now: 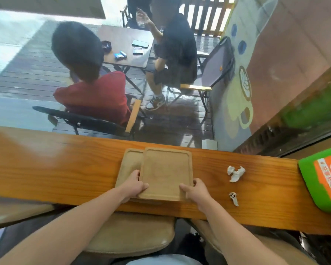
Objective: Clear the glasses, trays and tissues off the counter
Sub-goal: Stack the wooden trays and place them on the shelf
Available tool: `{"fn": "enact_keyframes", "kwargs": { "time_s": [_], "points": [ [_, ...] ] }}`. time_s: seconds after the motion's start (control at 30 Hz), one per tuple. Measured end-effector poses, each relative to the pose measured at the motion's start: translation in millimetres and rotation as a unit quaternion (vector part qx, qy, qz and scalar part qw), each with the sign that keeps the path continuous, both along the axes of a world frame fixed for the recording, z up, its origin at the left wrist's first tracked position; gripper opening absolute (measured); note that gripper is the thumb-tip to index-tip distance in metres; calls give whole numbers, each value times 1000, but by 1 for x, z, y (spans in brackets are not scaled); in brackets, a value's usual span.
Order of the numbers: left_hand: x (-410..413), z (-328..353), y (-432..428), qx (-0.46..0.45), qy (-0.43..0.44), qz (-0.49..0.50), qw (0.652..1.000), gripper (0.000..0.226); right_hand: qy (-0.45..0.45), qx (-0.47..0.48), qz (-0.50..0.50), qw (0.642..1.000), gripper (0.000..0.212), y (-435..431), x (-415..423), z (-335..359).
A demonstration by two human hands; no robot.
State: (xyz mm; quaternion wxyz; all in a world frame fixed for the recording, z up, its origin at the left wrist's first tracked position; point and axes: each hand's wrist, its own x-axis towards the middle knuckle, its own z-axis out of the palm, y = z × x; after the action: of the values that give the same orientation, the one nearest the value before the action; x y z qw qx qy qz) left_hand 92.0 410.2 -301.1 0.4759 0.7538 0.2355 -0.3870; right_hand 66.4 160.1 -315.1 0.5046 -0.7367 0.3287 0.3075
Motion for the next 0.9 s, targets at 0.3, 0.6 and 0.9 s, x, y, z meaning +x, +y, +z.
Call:
{"fn": "enact_keyframes", "kwargs": {
  "time_s": [0.3,0.6,0.9],
  "points": [
    [1,-3,60,49,-29,19,998,64,21,40,46,998,27,58,5,-9],
    [1,-17,69,125,-56,1,991,44,18,14,57,998,40,77,8,-14],
    [-10,-24,72,229,-110,-82,964,20,46,-3,69,997,64,96,9,-9]
  ]
}}
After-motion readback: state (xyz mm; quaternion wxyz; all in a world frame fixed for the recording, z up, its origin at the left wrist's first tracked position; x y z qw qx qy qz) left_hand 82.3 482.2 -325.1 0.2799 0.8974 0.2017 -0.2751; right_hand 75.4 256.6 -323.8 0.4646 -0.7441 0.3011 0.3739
